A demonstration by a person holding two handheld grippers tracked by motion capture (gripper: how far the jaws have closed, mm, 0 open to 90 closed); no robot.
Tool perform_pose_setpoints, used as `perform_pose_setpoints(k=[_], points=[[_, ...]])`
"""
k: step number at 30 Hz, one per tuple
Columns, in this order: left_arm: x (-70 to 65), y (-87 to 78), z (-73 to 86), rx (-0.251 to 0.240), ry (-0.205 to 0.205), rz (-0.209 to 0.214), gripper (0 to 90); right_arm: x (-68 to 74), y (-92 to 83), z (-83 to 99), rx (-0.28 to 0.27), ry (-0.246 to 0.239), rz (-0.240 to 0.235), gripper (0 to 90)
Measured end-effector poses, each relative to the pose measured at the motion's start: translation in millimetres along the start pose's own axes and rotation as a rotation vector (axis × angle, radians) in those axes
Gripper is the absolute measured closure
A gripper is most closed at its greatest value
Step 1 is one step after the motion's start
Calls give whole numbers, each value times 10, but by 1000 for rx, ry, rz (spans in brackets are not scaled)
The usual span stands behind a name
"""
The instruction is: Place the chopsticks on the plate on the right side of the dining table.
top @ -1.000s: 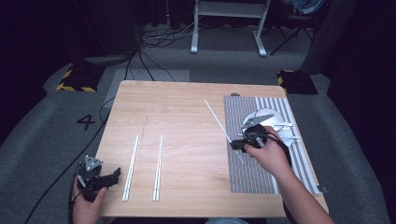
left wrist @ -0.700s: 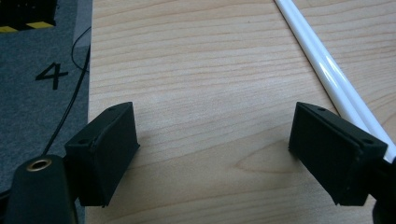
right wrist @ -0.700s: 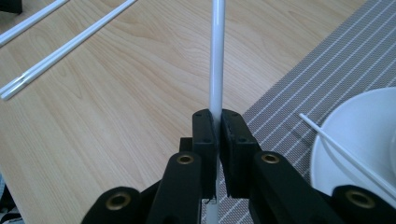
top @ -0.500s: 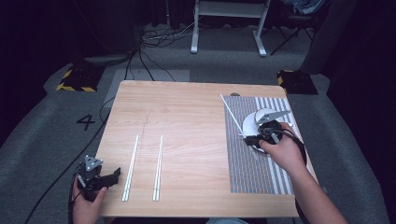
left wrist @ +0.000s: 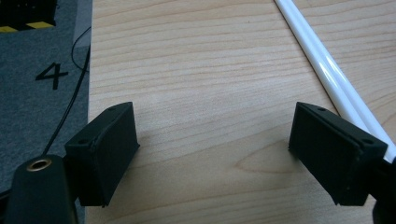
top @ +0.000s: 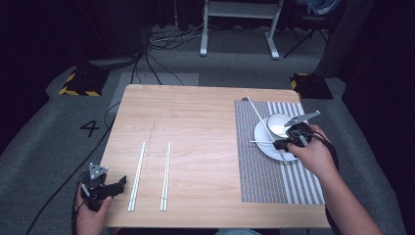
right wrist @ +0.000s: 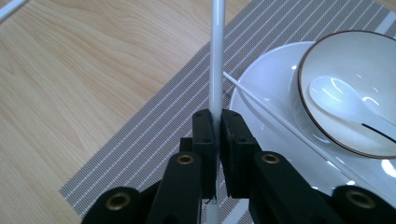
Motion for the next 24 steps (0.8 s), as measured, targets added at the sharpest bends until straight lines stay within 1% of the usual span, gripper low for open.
perform_pose_setpoints(k=[6, 11, 19, 22, 24], points=[[0, 0, 0, 0, 0, 0, 152, -76, 15, 79, 46, -22, 8, 854], [0, 0, 0, 0, 0, 0, 152, -121, 78, 138, 89, -28, 1, 853], [0, 0, 0, 0, 0, 0, 152, -180, 326, 307, 173, -29, -30, 853], [0, 0, 0, 0, 0, 0, 152, -214, 376, 358, 206, -26, -38, 853], [0, 0, 0, 0, 0, 0, 152, -231, 397, 392, 229, -32, -35, 853]])
Point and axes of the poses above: each handheld gripper's, and its own axes: y roughly forward along the jaws, z roughly out of its underside, x roughly to its left, the point moved 4 cm from there along y, roughly forward along the jaws, and after that the axes turned 13 degrees about -y, right-handed, at the moved point
